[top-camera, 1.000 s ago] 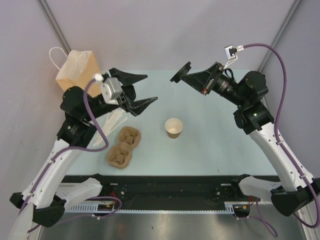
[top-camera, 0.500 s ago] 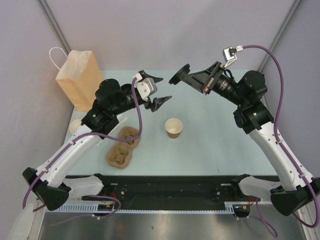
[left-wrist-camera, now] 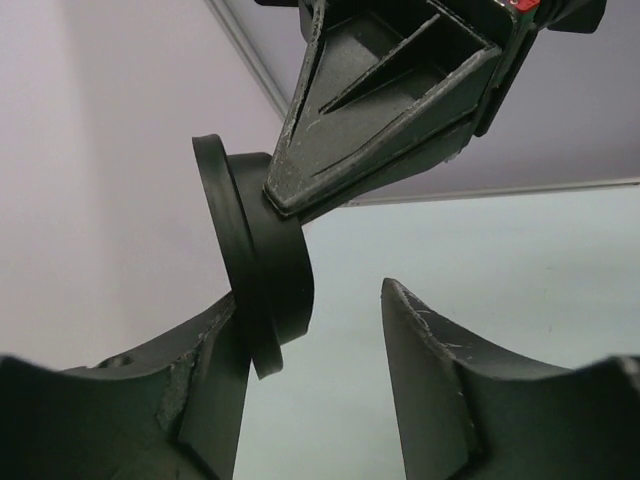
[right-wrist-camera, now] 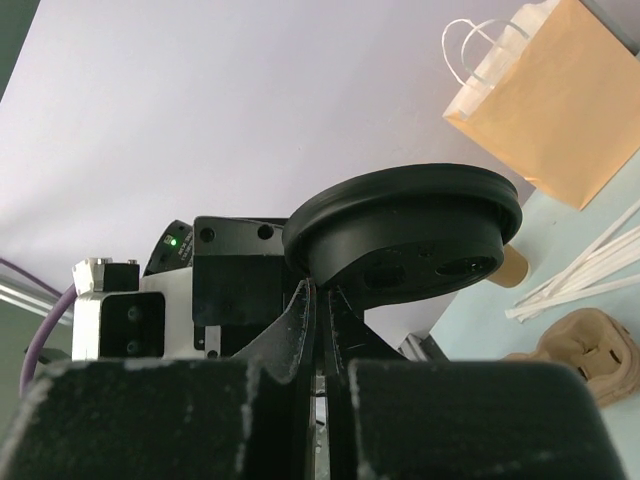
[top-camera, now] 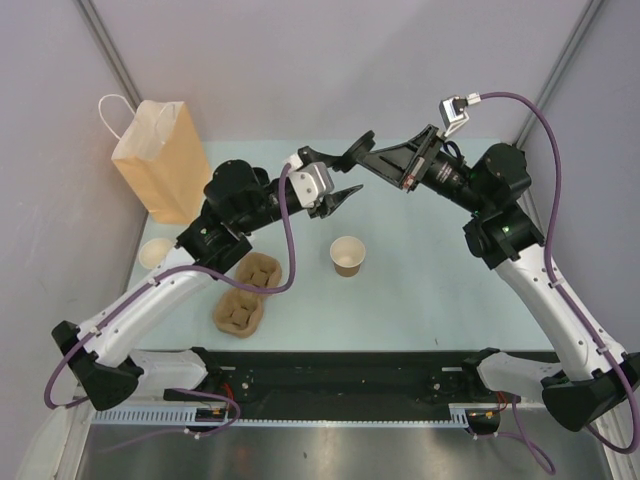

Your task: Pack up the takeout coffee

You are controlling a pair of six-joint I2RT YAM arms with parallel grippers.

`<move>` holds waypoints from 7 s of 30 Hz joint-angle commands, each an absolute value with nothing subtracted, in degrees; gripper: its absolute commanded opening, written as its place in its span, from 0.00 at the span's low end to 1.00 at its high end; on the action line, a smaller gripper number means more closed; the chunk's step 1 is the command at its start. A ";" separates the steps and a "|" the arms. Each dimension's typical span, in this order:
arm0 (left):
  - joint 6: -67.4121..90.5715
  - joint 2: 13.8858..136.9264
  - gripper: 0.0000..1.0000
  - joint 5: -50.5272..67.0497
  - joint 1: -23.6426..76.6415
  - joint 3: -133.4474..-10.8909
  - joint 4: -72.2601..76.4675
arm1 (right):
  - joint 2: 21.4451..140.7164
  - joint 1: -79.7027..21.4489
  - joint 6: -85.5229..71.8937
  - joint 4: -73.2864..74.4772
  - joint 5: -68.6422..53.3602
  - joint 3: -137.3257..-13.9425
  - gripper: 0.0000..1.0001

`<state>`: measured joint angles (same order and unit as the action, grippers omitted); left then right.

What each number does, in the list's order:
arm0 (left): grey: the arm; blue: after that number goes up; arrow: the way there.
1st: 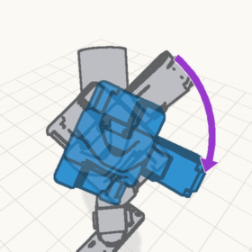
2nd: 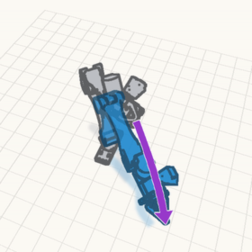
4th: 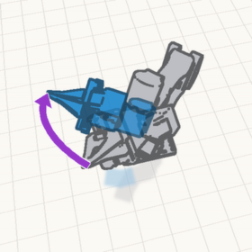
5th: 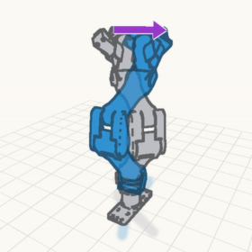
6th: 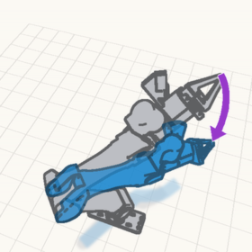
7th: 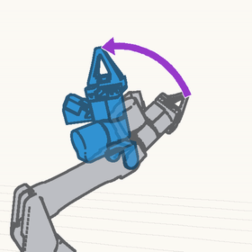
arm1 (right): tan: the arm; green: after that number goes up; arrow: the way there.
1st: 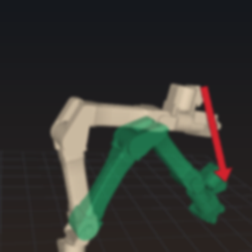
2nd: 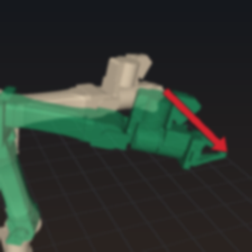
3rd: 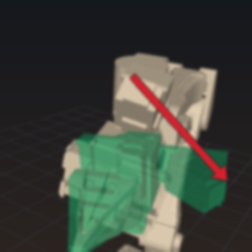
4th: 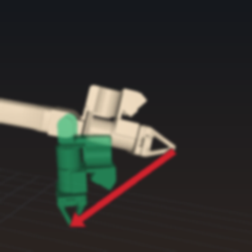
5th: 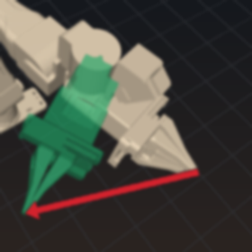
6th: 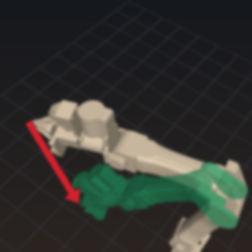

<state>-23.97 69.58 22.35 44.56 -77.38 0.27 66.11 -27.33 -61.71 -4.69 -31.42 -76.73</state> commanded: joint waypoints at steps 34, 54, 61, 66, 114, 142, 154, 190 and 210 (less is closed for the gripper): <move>9.30 80.42 0.21 66.60 35.60 -90.98 -29.10 | 62.13 -14.64 30.11 50.07 -45.90 -100.36 0.96; 20.21 83.41 0.20 74.00 35.60 -81.56 -22.24 | 61.61 -50.27 52.38 51.24 -12.57 -91.32 0.37; 21.18 83.06 0.18 74.09 35.77 -80.24 -21.18 | 62.05 -52.91 53.35 50.36 -11.17 -91.23 0.34; 21.27 83.23 0.18 74.09 36.12 -80.24 -21.09 | 62.84 -53.96 52.47 50.36 -11.77 -91.14 0.32; 24.26 82.27 0.13 76.64 37.44 -77.61 -16.79 | 64.07 -58.18 57.66 49.40 -5.27 -87.28 0.23; 32.61 80.51 0.10 78.05 37.27 -73.83 -5.10 | 62.05 -58.27 56.51 47.81 -4.40 -85.08 0.24; 32.17 79.54 0.44 77.00 36.22 -72.42 -4.74 | 62.49 -58.19 55.90 47.29 -3.78 -84.99 0.00; 34.71 65.56 1.00 46.13 8.96 -53.44 -2.20 | 97.91 -32.61 32.17 44.31 -21.45 -94.14 0.00; 40.61 68.38 0.95 48.78 10.37 -48.34 8.08 | 100.20 -34.98 31.99 47.99 -18.72 -93.08 0.00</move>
<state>39.70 69.49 47.81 9.98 -49.34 5.34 102.43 -34.87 31.33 46.57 -16.67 -92.16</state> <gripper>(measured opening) 0.951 0.019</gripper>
